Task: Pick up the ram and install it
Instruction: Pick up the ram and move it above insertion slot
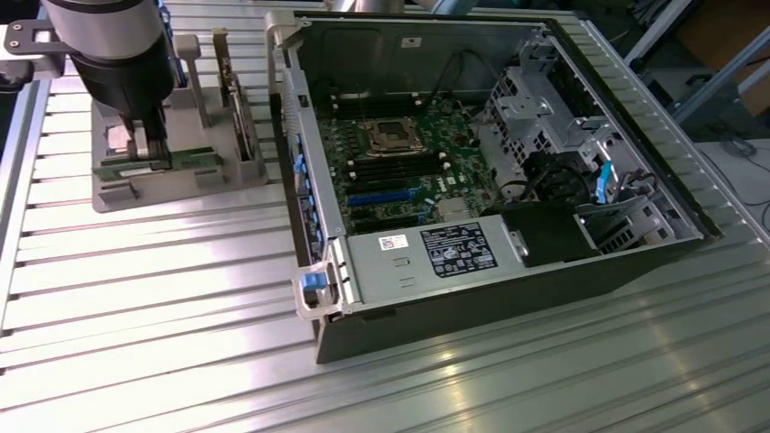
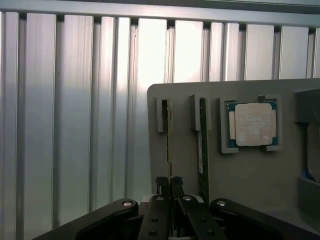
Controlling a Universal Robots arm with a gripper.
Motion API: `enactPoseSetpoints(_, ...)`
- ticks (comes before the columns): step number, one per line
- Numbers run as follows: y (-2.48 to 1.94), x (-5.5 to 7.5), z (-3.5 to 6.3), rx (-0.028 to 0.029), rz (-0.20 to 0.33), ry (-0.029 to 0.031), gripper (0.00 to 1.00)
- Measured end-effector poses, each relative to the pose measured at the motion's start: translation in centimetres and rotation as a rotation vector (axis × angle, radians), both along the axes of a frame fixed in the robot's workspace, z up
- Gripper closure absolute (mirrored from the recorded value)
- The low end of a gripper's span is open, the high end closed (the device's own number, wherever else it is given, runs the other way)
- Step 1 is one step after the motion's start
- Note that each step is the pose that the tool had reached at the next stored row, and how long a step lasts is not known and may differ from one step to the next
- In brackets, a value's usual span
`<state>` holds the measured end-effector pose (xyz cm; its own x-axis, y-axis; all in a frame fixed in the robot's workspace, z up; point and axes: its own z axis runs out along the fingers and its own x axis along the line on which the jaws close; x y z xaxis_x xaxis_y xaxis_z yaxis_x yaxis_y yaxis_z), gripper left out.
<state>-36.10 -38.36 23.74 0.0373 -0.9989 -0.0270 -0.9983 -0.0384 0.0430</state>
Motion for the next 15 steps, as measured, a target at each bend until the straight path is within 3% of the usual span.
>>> enactPoseSetpoints(15,0.0,0.0,0.87,0.0,0.0,0.0,0.87)
